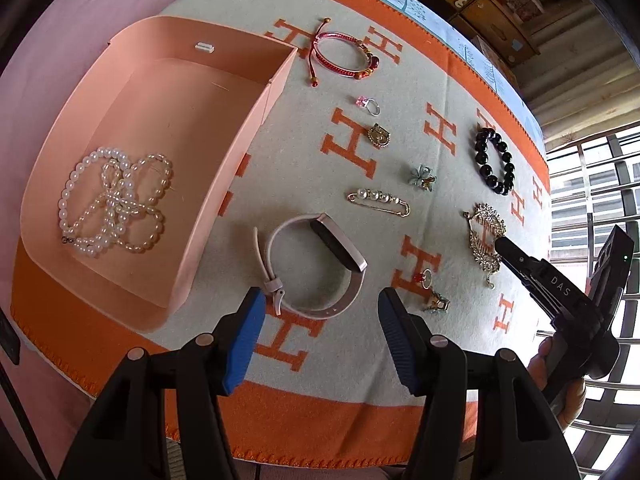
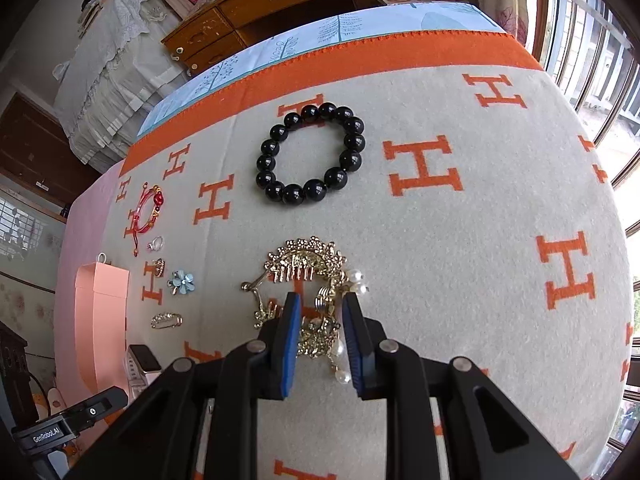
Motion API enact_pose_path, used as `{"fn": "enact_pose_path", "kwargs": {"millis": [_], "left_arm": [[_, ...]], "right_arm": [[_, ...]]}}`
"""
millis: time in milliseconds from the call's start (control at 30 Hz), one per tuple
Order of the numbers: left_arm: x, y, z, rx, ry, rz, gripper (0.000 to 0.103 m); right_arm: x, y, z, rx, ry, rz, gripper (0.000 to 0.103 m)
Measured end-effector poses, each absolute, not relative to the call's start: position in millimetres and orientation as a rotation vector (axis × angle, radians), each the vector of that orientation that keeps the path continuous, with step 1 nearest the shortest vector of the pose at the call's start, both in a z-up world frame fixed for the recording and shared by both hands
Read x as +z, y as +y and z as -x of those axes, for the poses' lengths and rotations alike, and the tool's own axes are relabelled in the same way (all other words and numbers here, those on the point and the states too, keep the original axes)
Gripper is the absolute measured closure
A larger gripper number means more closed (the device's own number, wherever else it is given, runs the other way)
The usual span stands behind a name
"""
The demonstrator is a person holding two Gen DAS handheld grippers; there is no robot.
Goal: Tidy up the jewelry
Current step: 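Grasp the white watch band with the left tool while the right lifts the gold comb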
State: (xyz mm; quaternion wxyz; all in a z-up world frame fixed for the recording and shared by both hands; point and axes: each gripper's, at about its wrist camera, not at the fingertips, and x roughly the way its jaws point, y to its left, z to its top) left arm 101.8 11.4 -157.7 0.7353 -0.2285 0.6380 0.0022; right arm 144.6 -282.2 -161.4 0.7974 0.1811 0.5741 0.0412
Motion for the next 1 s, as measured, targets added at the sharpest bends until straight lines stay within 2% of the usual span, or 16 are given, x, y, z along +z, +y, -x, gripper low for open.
{"fn": "enact_pose_path", "kwargs": {"millis": [100, 200, 400, 500, 533, 567, 600, 767, 1000], "left_arm": [[-163.0, 14.0, -105.4, 0.015, 1.412, 0.51, 0.047], [-168.1, 14.1, -109.2, 0.019, 1.425, 0.507, 0.053], [-176.5, 13.4, -113.2, 0.047, 1.441, 0.484, 0.059], [-184.0, 13.7, -114.1, 0.054, 1.462, 0.478, 0.069], [-182.9, 13.7, -113.9, 0.058, 1.448, 0.47, 0.076], [-185.0, 11.9, -115.6, 0.055, 1.449, 0.466, 0.092], [-188.1, 12.5, -115.9, 0.043, 1.456, 0.48, 0.094], [-183.6, 11.5, -113.2, 0.026, 1.394, 0.472, 0.096], [-150.6, 12.6, -106.1, -0.045, 1.31, 0.479, 0.096]], "right_arm": [[-166.8, -278.6, -147.7, 0.086, 1.244, -0.377, 0.088], [-166.2, -275.6, -148.3, 0.069, 1.231, -0.35, 0.091], [-166.8, -274.5, -145.5, 0.066, 1.21, -0.347, 0.091], [-166.9, -276.0, -143.6, 0.07, 1.208, -0.359, 0.092], [-167.0, -276.6, -143.0, 0.072, 1.207, -0.363, 0.092], [-167.2, -277.6, -142.6, 0.074, 1.206, -0.369, 0.092], [-167.2, -278.1, -142.1, 0.076, 1.205, -0.377, 0.092], [-164.6, -282.4, -136.1, 0.108, 1.197, -0.436, 0.092], [-136.9, -271.9, -119.7, 0.171, 1.138, -0.453, 0.092]]}}
